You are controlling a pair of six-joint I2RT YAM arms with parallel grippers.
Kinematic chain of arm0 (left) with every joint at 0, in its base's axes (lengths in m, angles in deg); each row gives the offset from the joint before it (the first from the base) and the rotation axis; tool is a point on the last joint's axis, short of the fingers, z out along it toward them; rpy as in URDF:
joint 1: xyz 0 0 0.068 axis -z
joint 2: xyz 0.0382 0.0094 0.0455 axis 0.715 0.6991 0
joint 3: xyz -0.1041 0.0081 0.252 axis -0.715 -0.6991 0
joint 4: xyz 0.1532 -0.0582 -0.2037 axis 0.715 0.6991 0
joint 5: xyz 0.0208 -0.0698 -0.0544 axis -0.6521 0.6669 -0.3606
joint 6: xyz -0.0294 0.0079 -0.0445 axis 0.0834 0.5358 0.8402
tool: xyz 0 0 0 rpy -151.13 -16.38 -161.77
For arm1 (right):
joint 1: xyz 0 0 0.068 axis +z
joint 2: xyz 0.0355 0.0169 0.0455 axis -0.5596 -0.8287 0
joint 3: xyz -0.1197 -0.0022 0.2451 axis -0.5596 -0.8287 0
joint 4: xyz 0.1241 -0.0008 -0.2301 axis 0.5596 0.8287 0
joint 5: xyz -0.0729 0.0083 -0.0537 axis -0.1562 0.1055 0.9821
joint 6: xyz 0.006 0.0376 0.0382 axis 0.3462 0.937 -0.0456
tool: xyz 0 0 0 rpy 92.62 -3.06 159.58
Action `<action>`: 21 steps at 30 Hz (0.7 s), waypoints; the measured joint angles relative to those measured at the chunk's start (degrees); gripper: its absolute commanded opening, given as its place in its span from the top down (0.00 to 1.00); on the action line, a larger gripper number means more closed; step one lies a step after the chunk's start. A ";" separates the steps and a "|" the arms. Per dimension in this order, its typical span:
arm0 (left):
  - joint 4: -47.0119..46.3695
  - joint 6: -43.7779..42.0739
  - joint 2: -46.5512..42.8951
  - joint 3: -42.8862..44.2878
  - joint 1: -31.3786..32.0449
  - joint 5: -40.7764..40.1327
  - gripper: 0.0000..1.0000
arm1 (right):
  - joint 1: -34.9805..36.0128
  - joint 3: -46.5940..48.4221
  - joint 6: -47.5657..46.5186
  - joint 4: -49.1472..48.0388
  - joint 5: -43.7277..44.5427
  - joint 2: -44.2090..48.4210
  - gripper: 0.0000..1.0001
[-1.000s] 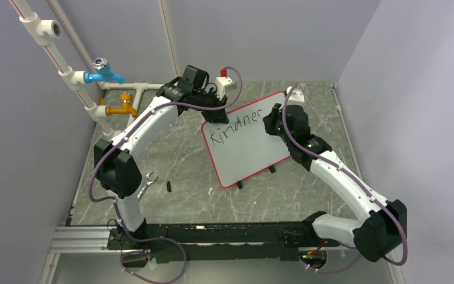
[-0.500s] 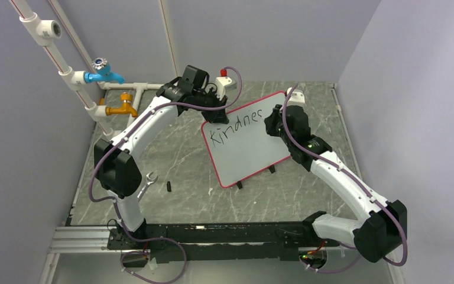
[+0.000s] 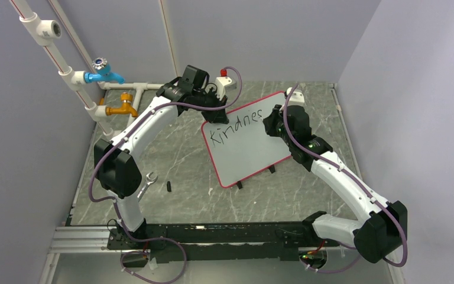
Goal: Write a sentence on the whiteboard
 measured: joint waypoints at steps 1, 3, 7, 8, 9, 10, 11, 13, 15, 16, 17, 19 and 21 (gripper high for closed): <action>0.00 0.00 0.00 0.00 0.00 0.00 1.00 | 0.00 0.00 0.00 0.00 -0.11 0.00 1.00; 0.00 0.00 0.00 0.00 0.00 0.00 1.00 | 0.00 0.00 0.00 0.00 -0.22 0.00 1.00; 0.00 0.00 0.00 0.00 0.00 0.13 1.00 | 0.00 0.00 -0.02 0.00 -0.79 0.44 1.00; -0.02 0.00 0.00 0.00 0.00 0.20 1.00 | 0.00 0.00 -0.02 0.00 -0.92 0.85 1.00; -0.04 -0.02 0.00 0.00 0.00 0.24 1.00 | 0.00 0.00 -0.04 0.00 -0.92 1.11 1.00; -0.02 -0.02 0.00 0.00 0.00 0.26 1.00 | 0.02 0.00 -0.04 0.00 -0.94 1.62 1.00; -0.04 -0.02 0.00 0.00 0.00 0.24 1.00 | 0.02 0.00 -0.04 0.00 -0.94 2.12 1.00; -0.02 -0.02 0.00 0.00 0.00 0.26 1.00 | 0.00 0.00 -0.09 -0.04 -0.79 3.54 1.00; -0.04 -0.04 0.00 0.00 0.00 0.24 1.00 | -0.02 0.02 -0.28 -0.17 -0.31 4.57 1.00; -0.04 -0.04 0.00 0.00 0.00 0.26 1.00 | -0.07 0.11 -0.33 -0.22 0.17 4.90 1.00; -0.04 -0.04 0.00 0.00 0.00 0.26 1.00 | -0.17 0.17 -0.35 -0.33 0.61 4.94 1.00; -0.04 -0.04 0.00 0.00 0.00 0.26 1.00 | -0.63 0.50 -0.42 -0.31 1.55 4.70 1.00; -0.04 -0.04 0.00 0.00 0.00 0.26 1.00 | -1.33 0.72 -0.46 -0.35 2.25 4.17 1.00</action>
